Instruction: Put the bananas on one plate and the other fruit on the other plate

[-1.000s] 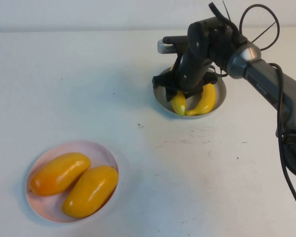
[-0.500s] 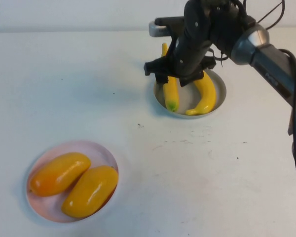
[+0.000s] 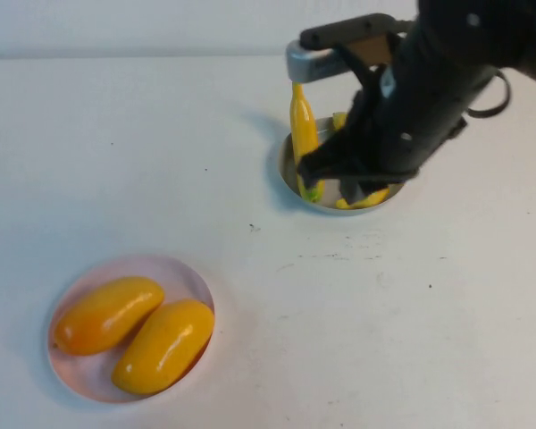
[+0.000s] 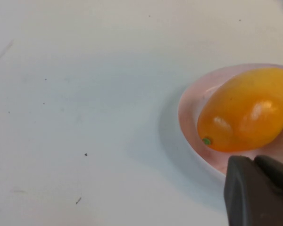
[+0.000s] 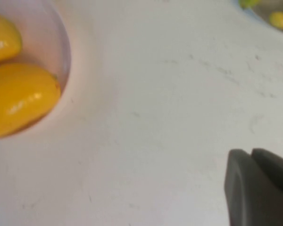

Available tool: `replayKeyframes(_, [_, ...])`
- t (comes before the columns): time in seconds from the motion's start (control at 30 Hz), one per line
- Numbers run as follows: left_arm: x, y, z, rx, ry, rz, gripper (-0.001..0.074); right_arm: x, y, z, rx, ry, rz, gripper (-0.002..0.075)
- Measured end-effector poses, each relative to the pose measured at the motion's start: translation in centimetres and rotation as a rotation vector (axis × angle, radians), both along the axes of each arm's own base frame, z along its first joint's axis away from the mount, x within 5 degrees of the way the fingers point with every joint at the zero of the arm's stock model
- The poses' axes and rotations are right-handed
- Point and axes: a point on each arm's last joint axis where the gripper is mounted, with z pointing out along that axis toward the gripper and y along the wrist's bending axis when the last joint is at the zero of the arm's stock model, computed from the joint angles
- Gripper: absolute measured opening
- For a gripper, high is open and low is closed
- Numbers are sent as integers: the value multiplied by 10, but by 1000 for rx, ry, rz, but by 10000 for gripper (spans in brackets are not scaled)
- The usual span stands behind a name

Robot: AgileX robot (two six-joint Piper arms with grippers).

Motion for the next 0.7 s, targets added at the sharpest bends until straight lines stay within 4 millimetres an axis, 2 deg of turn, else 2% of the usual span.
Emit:
replayKeyframes(0.27, [0,0,0,0,0,0,-3,-88,-73,10,-36,-14,-3,-15])
replayKeyframes(0.47, [0,0,0,0,0,0,-3,-148,-118,3,-7,-32,-3,-15])
replayKeyframes(0.7, [0,0,0,0,0,0,-3,-188,-147,11,68,-119,16,-15])
